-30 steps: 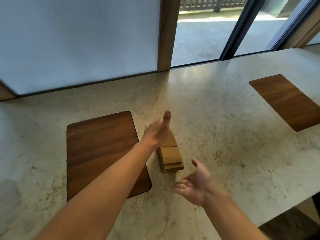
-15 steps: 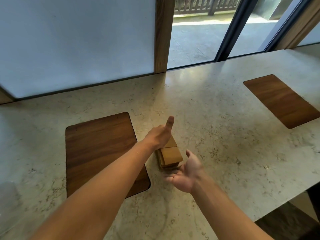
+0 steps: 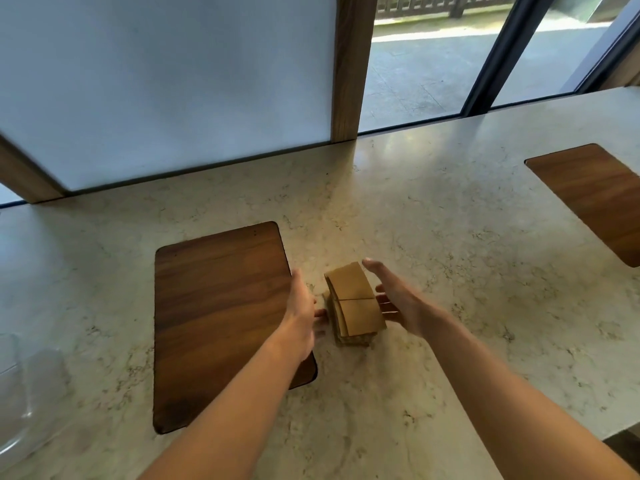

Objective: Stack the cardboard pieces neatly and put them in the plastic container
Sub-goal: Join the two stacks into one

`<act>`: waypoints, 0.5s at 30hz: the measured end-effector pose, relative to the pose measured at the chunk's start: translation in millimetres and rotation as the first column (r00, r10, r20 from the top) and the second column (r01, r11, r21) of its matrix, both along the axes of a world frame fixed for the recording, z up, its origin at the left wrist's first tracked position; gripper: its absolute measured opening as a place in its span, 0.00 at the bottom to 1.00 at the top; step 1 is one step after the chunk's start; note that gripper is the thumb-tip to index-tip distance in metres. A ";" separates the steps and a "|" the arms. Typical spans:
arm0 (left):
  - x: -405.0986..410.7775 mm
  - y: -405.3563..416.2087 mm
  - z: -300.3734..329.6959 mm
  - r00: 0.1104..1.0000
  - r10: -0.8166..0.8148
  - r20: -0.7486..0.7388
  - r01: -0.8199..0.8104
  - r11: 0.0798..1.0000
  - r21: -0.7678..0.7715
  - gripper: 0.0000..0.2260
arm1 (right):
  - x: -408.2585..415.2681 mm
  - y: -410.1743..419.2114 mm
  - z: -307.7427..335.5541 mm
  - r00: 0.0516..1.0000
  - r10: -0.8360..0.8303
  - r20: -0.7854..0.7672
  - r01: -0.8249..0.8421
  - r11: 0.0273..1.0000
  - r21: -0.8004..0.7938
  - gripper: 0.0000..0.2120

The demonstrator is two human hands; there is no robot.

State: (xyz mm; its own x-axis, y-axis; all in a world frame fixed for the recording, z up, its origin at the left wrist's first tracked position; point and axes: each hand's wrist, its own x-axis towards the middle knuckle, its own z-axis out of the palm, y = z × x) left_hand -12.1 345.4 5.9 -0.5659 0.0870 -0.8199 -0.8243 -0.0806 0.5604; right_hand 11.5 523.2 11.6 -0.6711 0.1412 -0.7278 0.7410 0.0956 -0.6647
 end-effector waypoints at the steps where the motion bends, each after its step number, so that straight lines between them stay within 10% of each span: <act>1: -0.9 3.0 -0.1 1.000 0.014 -0.003 -0.014 1.000 0.007 0.42 | -4.5 0.5 -1.7 0.999 0.035 0.004 -0.035 0.999 -0.032 0.44; 15: -0.6 20.2 12.3 0.990 0.141 0.012 -0.142 0.985 0.103 0.33 | -9.2 -22.5 -7.7 0.992 0.111 0.064 -0.105 0.990 -0.089 0.33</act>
